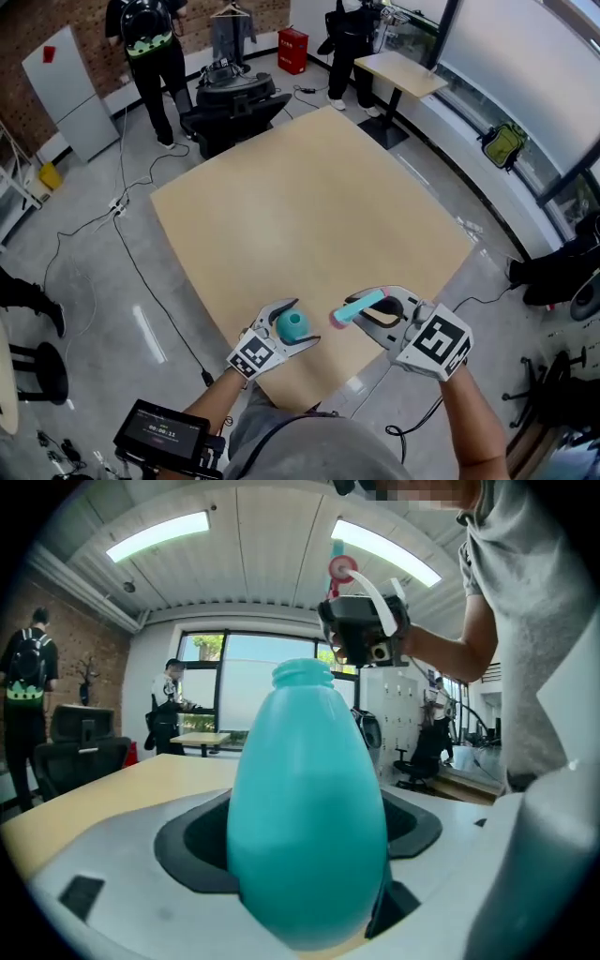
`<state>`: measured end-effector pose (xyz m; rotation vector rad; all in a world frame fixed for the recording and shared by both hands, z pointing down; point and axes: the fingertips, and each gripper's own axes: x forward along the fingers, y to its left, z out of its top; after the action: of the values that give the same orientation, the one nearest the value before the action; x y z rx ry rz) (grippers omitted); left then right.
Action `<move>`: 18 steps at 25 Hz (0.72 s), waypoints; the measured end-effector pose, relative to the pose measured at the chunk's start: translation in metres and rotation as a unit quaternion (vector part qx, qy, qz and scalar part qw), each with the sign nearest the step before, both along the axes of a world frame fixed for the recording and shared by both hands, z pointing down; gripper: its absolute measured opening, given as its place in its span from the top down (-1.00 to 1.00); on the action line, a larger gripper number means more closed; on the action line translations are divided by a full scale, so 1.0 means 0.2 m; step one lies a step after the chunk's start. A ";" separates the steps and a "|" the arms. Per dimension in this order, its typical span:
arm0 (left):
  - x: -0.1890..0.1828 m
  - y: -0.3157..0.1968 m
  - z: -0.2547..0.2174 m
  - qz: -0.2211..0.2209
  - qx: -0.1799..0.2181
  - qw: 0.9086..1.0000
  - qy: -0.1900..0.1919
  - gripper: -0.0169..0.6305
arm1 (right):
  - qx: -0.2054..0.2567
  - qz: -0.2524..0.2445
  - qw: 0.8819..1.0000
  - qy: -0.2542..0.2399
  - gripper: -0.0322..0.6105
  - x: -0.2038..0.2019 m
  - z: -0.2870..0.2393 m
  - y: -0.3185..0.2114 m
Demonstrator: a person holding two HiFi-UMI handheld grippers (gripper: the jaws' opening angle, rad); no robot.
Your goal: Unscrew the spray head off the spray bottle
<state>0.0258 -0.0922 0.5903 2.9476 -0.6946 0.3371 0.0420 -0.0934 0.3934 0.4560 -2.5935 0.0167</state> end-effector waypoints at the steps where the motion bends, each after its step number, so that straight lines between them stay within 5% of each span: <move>1: -0.01 -0.05 0.05 -0.017 -0.004 1.000 -0.003 -0.31 | -0.009 0.017 1.000 -0.001 0.87 0.01 0.02 -0.02; 10: -0.09 -0.43 0.55 -0.101 -0.044 0.994 -0.025 -0.31 | -0.168 0.156 0.973 -0.013 0.87 0.16 0.75 -0.34; 18: -0.07 -0.48 0.73 -0.092 -0.074 0.993 -0.014 -0.31 | -0.337 0.244 0.909 -0.026 0.87 0.32 1.38 -0.42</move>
<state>0.0113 -0.1886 0.7370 2.7197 -0.8964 0.3942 0.1065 -0.1764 0.6694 0.8142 -2.2503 1.0636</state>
